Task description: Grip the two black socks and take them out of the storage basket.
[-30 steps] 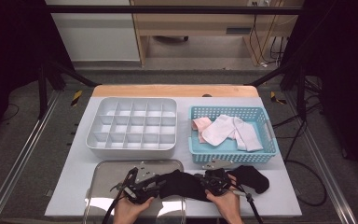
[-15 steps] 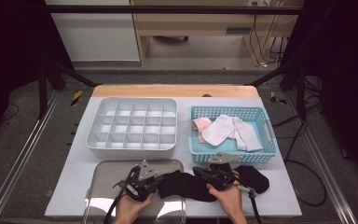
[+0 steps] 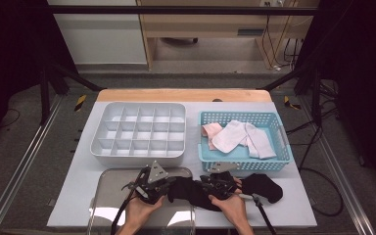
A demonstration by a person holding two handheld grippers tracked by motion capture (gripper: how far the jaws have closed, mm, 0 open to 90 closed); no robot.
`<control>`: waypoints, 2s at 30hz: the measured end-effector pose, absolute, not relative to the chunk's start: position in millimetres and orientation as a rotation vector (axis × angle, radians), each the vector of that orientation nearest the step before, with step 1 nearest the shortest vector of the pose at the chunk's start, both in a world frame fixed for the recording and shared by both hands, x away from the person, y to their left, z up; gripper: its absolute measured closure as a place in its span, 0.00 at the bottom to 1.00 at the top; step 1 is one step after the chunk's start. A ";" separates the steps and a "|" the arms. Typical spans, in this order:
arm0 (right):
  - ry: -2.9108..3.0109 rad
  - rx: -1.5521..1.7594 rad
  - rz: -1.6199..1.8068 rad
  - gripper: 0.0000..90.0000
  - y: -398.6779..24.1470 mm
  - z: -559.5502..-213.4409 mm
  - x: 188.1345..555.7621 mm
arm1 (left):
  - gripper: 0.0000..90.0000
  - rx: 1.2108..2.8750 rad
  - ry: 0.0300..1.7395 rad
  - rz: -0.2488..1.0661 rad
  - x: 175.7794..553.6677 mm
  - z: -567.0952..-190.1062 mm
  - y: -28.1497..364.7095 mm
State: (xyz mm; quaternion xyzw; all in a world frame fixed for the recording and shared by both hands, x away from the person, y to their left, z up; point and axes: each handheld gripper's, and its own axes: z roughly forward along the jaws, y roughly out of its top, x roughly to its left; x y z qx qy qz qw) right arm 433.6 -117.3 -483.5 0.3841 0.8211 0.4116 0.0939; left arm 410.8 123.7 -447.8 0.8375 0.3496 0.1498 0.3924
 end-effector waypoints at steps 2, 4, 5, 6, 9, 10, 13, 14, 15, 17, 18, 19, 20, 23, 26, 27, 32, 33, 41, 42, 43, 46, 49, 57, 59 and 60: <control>2.437 1.124 1.199 0.86 -116.0 -485.8 434.4 | 0.99 2.131 0.889 0.388 411.0 -447.6 124.5; 2.448 1.145 1.196 0.95 -117.0 -485.0 434.4 | 0.99 2.129 0.893 0.388 411.5 -447.3 125.4; 2.460 1.150 1.207 1.00 -117.4 -485.2 435.0 | 0.99 2.127 0.896 0.384 411.9 -447.1 125.7; 2.463 1.164 1.202 1.00 -117.6 -484.4 434.7 | 0.99 2.124 0.896 0.384 412.0 -447.0 126.1; 2.474 1.179 1.204 1.00 -119.4 -482.2 435.1 | 0.99 2.123 0.898 0.384 411.4 -447.5 126.4; 2.462 1.174 1.210 1.00 -120.5 -481.2 434.9 | 0.99 2.124 0.897 0.379 411.1 -447.9 126.8; 2.417 1.172 1.266 1.00 -123.9 -473.4 432.3 | 0.99 2.127 0.902 0.365 409.1 -448.9 129.6; 2.410 1.156 1.279 1.00 -124.1 -472.0 431.7 | 0.99 2.132 0.900 0.357 408.7 -449.2 130.5; 2.411 1.153 1.276 1.00 -124.1 -470.9 430.8 | 0.98 2.131 0.899 0.352 407.9 -449.5 131.5; 2.411 1.153 1.236 1.00 -124.1 -470.0 429.8 | 0.86 2.110 0.912 0.354 404.7 -449.8 135.5; 2.411 1.156 1.214 1.00 -125.0 -469.9 429.7 | 0.80 2.099 0.920 0.359 402.2 -449.5 138.2; 2.407 1.159 1.183 1.00 -127.5 -468.7 428.9 | 0.76 2.091 0.922 0.364 400.4 -449.4 140.3; 2.395 1.157 1.149 1.00 -129.4 -467.5 427.9 | 0.72 2.085 0.926 0.361 399.3 -449.3 142.0; 2.358 1.170 1.095 1.00 -137.2 -465.5 425.7 | 0.66 2.078 0.936 0.350 397.6 -448.9 143.8; 2.345 1.211 1.082 1.00 -142.4 -466.9 425.1 | 0.65 2.079 0.935 0.335 396.2 -447.9 142.5; 2.339 1.222 1.102 1.00 -143.4 -467.2 424.9 | 0.66 2.077 0.938 0.329 395.2 -447.6 141.5; 2.326 1.209 1.221 0.83 -138.1 -465.0 429.9 | 0.67 2.120 0.958 0.313 391.7 -449.5 131.6; 2.321 1.208 1.223 0.78 -135.6 -465.5 431.3 | 0.66 2.127 0.969 0.311 392.3 -451.5 129.7; 2.413 1.268 1.162 0.86 -127.5 -479.0 442.5 | 0.68 2.171 1.023 0.325 401.4 -465.2 120.3; 2.419 1.258 1.162 0.92 -127.2 -479.4 442.5 | 0.71 2.180 1.026 0.339 401.7 -466.3 119.2; 2.434 1.255 1.153 0.96 -126.6 -479.3 441.8 | 0.73 2.185 1.025 0.351 401.8 -467.0 118.1; 2.437 1.255 1.168 0.99 -127.4 -476.6 440.4 | 0.82 2.200 1.023 0.380 401.7 -466.0 115.3; 2.403 1.245 1.236 0.99 -131.3 -470.0 438.8 | 0.93 2.206 1.022 0.382 404.1 -465.7 114.5; 2.361 1.176 1.319 0.98 -135.4 -456.5 430.9 | 0.97 2.092 0.992 0.467 409.2 -449.1 128.8; 2.362 1.173 1.319 0.97 -134.5 -457.3 431.0 | 0.97 2.070 0.960 0.535 408.5 -440.0 132.4; 2.362 1.173 1.328 0.96 -134.0 -457.4 431.3 | 0.97 2.060 0.937 0.562 408.0 -435.9 133.6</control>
